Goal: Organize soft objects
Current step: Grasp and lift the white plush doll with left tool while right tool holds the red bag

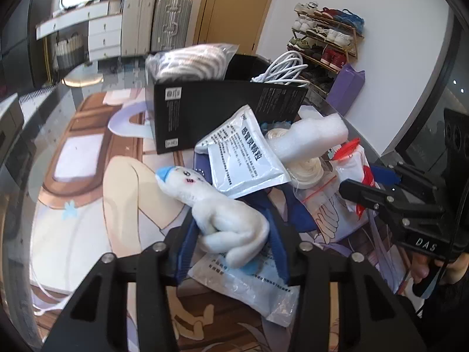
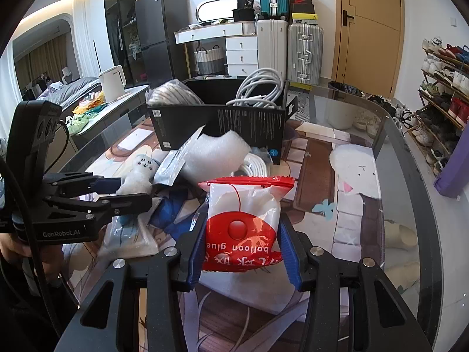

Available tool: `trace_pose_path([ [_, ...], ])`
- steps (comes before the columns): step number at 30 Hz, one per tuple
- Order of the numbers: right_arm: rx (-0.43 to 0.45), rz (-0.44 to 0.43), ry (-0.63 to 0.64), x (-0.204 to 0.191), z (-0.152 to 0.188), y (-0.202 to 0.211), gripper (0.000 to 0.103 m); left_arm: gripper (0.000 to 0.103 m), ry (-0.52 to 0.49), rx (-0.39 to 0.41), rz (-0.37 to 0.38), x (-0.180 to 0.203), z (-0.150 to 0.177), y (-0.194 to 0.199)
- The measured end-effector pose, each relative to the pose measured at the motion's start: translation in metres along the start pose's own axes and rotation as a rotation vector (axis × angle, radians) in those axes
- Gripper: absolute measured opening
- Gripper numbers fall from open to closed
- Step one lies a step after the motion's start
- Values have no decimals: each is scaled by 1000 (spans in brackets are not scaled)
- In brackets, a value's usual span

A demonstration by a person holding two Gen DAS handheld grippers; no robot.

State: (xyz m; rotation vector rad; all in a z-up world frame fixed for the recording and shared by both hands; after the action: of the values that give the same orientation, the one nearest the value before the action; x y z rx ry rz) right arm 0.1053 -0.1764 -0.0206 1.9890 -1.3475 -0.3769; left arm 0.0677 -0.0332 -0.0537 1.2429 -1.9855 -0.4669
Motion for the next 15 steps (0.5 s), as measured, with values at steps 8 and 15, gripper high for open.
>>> trace_pose_path([
  [8, 80, -9, -10, -2, -9, 15, 46, 41, -47, 79, 12, 13, -1, 19],
  [15, 190, -41, -54, 0, -25, 38, 46, 41, -108, 200, -11, 22, -18, 41],
])
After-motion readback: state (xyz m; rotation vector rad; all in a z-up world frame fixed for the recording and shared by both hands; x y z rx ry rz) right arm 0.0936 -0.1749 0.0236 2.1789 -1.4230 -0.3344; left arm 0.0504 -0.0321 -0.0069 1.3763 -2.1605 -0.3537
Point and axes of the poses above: each gripper's, at about its wrist camera, not at the fingertips, and y roughly against the way its jaws point, x to its right, z to its underside, the point moved 5 cm from there along -y, roughly the way its jaws point, and after that the axes turned 14 degrees about z, right-handed, at the moved point
